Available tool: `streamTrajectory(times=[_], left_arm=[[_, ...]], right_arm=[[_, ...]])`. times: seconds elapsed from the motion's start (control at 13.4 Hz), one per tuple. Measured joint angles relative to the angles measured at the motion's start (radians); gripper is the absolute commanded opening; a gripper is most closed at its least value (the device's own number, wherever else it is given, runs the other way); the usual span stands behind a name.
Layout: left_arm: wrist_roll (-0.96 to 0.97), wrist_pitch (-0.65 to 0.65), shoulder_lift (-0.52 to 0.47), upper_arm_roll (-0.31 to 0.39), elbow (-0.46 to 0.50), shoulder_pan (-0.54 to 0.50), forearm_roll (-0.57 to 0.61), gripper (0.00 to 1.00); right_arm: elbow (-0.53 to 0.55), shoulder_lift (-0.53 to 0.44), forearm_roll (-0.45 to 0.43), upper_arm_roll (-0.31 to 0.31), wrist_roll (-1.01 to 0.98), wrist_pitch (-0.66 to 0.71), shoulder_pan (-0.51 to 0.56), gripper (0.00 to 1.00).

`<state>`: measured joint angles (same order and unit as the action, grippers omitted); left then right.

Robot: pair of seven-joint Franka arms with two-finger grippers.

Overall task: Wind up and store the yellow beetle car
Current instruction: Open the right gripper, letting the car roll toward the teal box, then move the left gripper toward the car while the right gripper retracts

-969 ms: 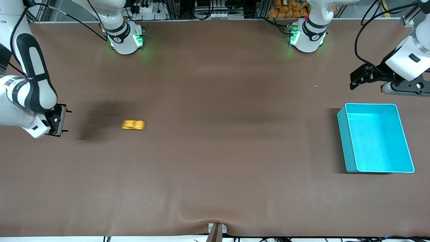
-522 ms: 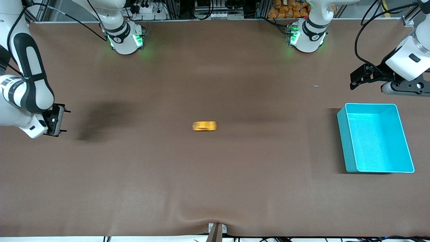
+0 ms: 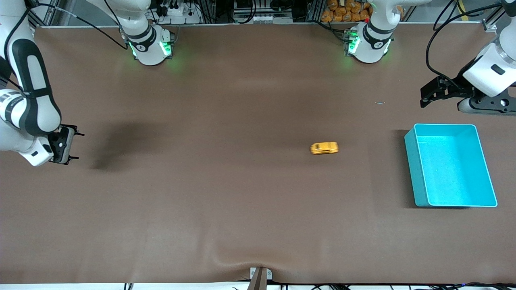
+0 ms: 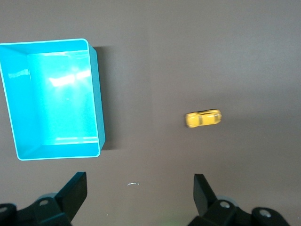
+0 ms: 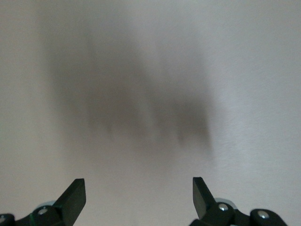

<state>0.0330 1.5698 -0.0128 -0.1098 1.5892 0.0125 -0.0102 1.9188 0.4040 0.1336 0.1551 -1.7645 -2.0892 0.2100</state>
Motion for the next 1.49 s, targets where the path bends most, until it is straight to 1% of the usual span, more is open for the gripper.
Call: streamTrajectory(times=[0.07, 0.3, 0.45, 0.52, 0.67, 0.89, 1.12, 1.27, 1.49], left_arm=[[0.0, 0.0, 0.0, 0.0, 0.0, 0.0, 0.0, 1.0], [0.0, 0.0, 0.0, 0.005, 0.001, 0.0, 0.0, 1.0], [0.0, 0.0, 0.004, 0.01, 0.003, -0.008, 0.0, 1.0], [0.0, 0.003, 0.01, 0.011, 0.004, -0.022, 0.0, 1.0], [0.0, 0.052, 0.039, 0.013, 0.002, -0.063, 0.0, 1.0], [0.045, 0.122, 0.115, 0.014, -0.003, -0.08, 0.004, 1.0], [0.132, 0.154, 0.18, 0.001, -0.006, -0.072, 0.007, 1.0], [0.15, 0.154, 0.215, -0.003, 0.005, -0.058, 0.007, 1.0], [0.165, 0.153, 0.224, -0.016, 0.063, -0.053, 0.005, 1.0]], right_arm=[[-0.038, -0.002, 0.022, -0.001, 0.036, 0.036, 0.0, 1.0], [-0.22, -0.021, 0.039, -0.013, 0.276, 0.249, -0.026, 1.0], [-0.341, -0.044, 0.041, -0.018, 0.485, 0.362, -0.08, 1.0], [-0.382, -0.059, 0.041, -0.019, 0.591, 0.388, -0.112, 1.0], [-0.443, -0.086, 0.042, -0.022, 0.813, 0.443, -0.177, 1.0], [-0.542, -0.099, 0.042, -0.024, 1.082, 0.592, -0.237, 1.0], [-0.626, -0.103, 0.042, -0.025, 1.273, 0.702, -0.277, 1.0], [-0.653, -0.11, 0.042, -0.024, 1.383, 0.728, -0.284, 1.0], [-0.665, -0.137, 0.015, -0.021, 1.438, 0.733, -0.285, 1.0]])
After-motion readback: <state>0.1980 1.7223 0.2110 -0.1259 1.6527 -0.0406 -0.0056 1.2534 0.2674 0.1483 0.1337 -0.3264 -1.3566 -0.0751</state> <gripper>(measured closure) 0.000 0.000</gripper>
